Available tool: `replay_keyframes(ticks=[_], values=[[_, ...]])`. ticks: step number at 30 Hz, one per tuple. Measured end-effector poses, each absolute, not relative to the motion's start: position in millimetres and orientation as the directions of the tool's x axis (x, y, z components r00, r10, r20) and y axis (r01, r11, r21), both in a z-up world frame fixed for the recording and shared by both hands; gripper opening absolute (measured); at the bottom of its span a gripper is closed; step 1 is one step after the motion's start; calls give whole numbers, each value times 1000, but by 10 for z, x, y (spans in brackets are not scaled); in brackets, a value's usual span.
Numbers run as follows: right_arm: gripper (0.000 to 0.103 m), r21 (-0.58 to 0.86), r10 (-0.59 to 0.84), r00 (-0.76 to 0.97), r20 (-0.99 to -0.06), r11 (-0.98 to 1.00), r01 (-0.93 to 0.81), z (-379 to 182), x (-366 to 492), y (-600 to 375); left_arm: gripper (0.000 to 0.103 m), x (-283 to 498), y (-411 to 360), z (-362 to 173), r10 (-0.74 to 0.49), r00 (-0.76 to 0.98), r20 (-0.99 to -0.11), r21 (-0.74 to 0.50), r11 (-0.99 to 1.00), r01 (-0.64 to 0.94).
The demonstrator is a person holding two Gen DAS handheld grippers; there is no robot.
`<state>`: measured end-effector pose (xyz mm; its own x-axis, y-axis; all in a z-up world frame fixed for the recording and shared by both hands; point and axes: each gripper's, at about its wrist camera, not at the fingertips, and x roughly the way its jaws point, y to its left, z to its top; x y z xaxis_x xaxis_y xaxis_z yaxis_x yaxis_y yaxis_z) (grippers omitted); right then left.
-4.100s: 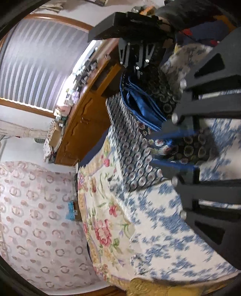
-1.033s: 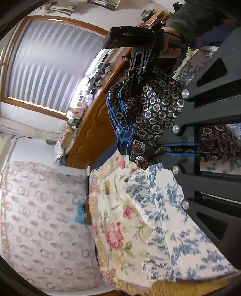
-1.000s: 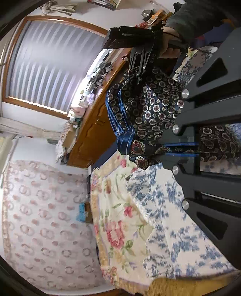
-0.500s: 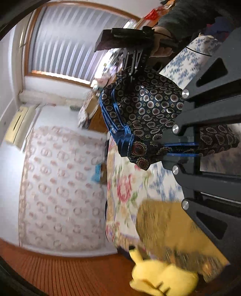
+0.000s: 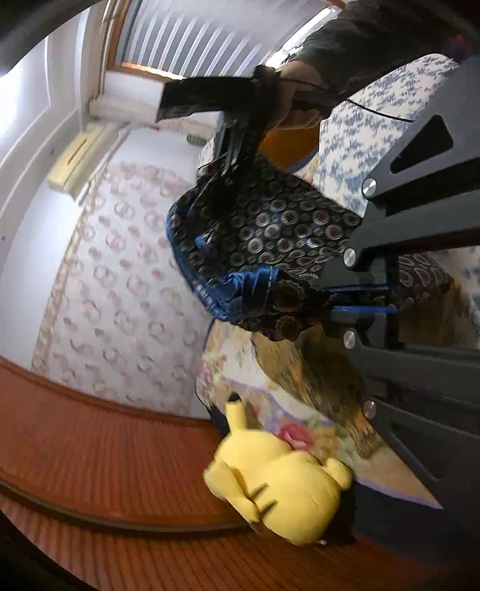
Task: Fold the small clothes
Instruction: 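Lift the folded shirt bundle with both grippers and carry it toward the yellow plush toy, then lower the shirt bundle onto the bed beside the yellow plush toy with both grippers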
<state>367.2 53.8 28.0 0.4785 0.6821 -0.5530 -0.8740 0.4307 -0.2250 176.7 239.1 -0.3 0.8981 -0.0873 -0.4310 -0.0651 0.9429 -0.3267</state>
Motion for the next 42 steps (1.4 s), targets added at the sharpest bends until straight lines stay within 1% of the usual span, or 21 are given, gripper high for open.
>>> replay_keyframes(ticks=[3, 6, 8, 10, 12, 13, 14, 15, 16, 17, 18, 20, 22, 23, 24, 28, 30, 33, 35, 36, 42], values=[[9, -240, 686, 441, -579, 373, -896, 75, 3778, 950, 2, 1769, 2533, -180, -69, 888, -454, -341, 935, -101], [9, -222, 666, 414, -620, 357, -907, -148, 3908, 1274, 2, 1778, 2557, -306, -54, 872, -487, -328, 937, -125], [13, -217, 651, 413, -637, 363, -906, -275, 3987, 1436, 2, 1791, 2568, -382, -39, 864, -502, -320, 937, -143], [15, -206, 650, 422, -631, 384, -900, -315, 4048, 1512, 2, 1747, 2569, -416, -23, 860, -510, -309, 938, -158], [26, -190, 665, 432, -610, 406, -894, -289, 4088, 1552, 4, 1728, 2560, -424, -11, 859, -513, -291, 943, -162], [32, -188, 669, 442, -598, 419, -889, -261, 4094, 1512, 7, 1722, 2546, -413, -8, 858, -513, -284, 945, -161], [42, -189, 673, 455, -583, 433, -881, -238, 4106, 1476, 9, 1705, 2533, -392, -5, 857, -515, -279, 947, -161], [46, -190, 678, 471, -564, 448, -873, -201, 4110, 1431, 11, 1682, 2510, -346, 1, 857, -515, -273, 948, -165], [46, -188, 685, 477, -550, 456, -870, -160, 4094, 1390, 14, 1671, 2501, -318, 8, 858, -513, -265, 950, -167], [47, -184, 693, 488, -531, 467, -865, -115, 4097, 1353, 20, 1658, 2494, -289, 19, 861, -508, -253, 952, -170], [49, -184, 694, 501, -518, 481, -857, -77, 4089, 1293, 24, 1654, 2496, -260, 29, 864, -502, -244, 954, -174], [51, -171, 698, 507, -507, 495, -852, -22, 4055, 1233, 44, 1639, 2497, -202, 63, 869, -491, -219, 956, -194], [51, -141, 717, 476, -509, 477, -868, -4, 4011, 1141, 50, 1611, 2504, -137, 83, 879, -470, -203, 959, -199], [52, -134, 720, 467, -513, 470, -872, -15, 3991, 1117, 57, 1612, 2507, -116, 87, 880, -466, -201, 959, -200], [52, -124, 721, 456, -522, 464, -877, -49, 3966, 1071, 61, 1621, 2507, -96, 93, 881, -464, -195, 960, -203], [52, -98, 697, 416, -584, 449, -888, -239, 3911, 969, 61, 1772, 2464, -110, 64, 873, -484, -194, 965, -179], [52, -97, 682, 415, -602, 453, -886, -347, 3914, 957, 61, 1897, 2406, -182, 54, 858, -511, -177, 970, -166], [52, -56, 666, 389, -636, 463, -885, -503, 4002, 978, 61, 2058, 2327, -328, 57, 825, -562, -148, 975, -168], [53, -38, 661, 384, -644, 474, -880, -568, 4050, 999, 61, 2116, 2305, -417, 93, 809, -580, -113, 975, -193], [55, -30, 663, 384, -642, 480, -877, -600, 4068, 1010, 61, 2138, 2309, -462, 98, 802, -589, -107, 974, -198], [61, -2, 653, 367, -662, 489, -873, -791, 4124, 1162, 61, 2239, 2338, -686, 97, 760, -643, -111, 970, -218]])
